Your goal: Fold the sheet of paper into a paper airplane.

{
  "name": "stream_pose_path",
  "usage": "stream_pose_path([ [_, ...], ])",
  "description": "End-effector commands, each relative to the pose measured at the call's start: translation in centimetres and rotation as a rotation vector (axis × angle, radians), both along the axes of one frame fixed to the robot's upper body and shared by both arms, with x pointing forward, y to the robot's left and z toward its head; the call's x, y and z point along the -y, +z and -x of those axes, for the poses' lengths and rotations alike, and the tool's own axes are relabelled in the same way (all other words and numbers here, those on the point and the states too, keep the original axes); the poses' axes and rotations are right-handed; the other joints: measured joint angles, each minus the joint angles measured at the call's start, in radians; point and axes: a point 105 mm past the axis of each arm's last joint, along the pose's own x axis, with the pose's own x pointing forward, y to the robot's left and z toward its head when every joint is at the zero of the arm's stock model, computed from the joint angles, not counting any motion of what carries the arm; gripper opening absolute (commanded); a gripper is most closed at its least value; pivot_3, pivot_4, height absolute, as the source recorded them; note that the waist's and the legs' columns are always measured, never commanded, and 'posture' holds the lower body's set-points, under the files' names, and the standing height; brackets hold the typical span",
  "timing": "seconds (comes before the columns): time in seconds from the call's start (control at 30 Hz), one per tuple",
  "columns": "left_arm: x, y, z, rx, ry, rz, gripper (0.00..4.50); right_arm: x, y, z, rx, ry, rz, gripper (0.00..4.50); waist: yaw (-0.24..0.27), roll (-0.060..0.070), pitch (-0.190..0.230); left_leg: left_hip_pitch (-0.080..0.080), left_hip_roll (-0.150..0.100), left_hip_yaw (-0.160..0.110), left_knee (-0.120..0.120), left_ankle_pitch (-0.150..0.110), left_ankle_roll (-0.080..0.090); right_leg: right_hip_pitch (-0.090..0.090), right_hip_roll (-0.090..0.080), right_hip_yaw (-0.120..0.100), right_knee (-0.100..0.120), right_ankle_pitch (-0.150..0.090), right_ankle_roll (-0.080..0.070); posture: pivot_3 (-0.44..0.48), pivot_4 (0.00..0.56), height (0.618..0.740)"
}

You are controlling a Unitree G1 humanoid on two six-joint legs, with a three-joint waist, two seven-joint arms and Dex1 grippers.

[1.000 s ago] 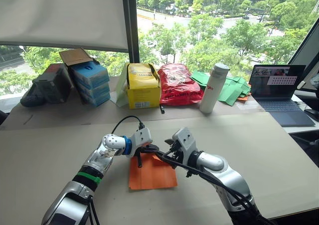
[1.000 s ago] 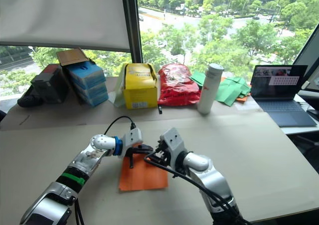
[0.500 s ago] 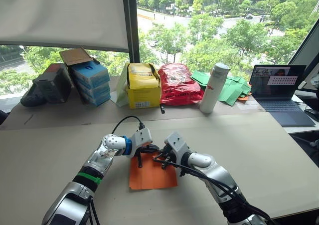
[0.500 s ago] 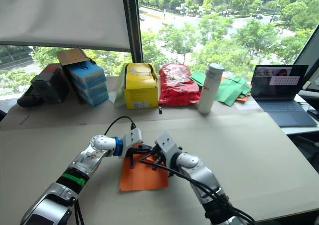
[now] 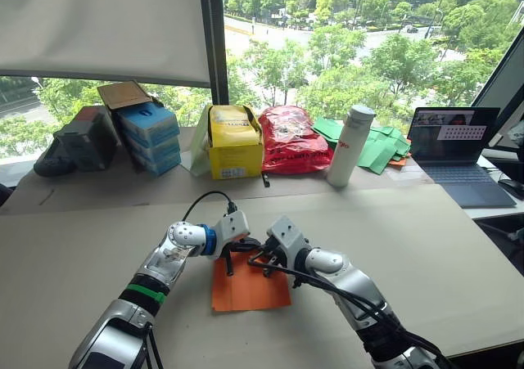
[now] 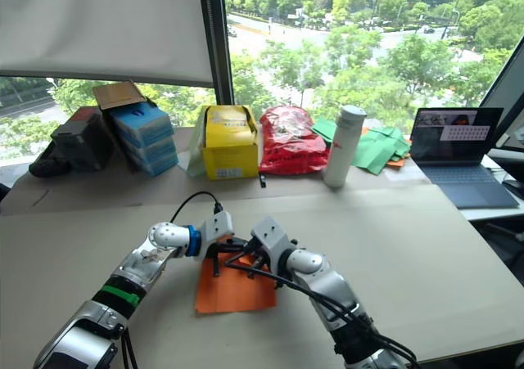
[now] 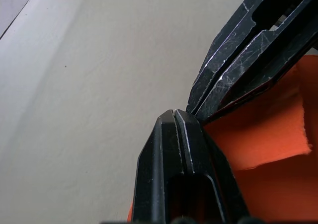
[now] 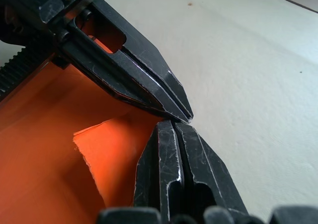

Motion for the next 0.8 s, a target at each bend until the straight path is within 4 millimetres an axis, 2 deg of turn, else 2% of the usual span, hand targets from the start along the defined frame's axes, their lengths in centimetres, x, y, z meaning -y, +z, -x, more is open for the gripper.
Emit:
stream_pose_path([
  [0.03,-0.8,-2.0,0.6,-0.058,0.014,-0.063,0.0,1.1,-3.2,1.4,-0.125,-0.018,0.076,0.05,0.0,0.0,0.0,0.0,0.0,0.0,0.0,0.0,0.0,0.0,0.0,0.0,0.0,0.0,0.0,0.0,0.15,0.74],
  [0.37,-0.9,-2.0,0.5,-0.055,0.016,-0.066,0.0,2.2,-3.4,2.4,-0.15,-0.044,0.083,0.05,0.001,0.0,-0.001,0.0,0.0,0.0,0.0,-0.001,0.001,0.0,-0.002,0.0,-0.001,0.0,0.0,0.0,0.15,0.74],
  [0.8,-1.0,-2.0,0.5,-0.055,0.013,-0.071,0.0,4.6,-4.4,4.8,-0.176,-0.073,0.165,0.05,0.003,-0.001,-0.001,0.0,0.0,0.0,0.0,-0.003,0.004,0.001,-0.008,-0.004,-0.002,0.0,0.001,0.0,0.15,0.74],
])
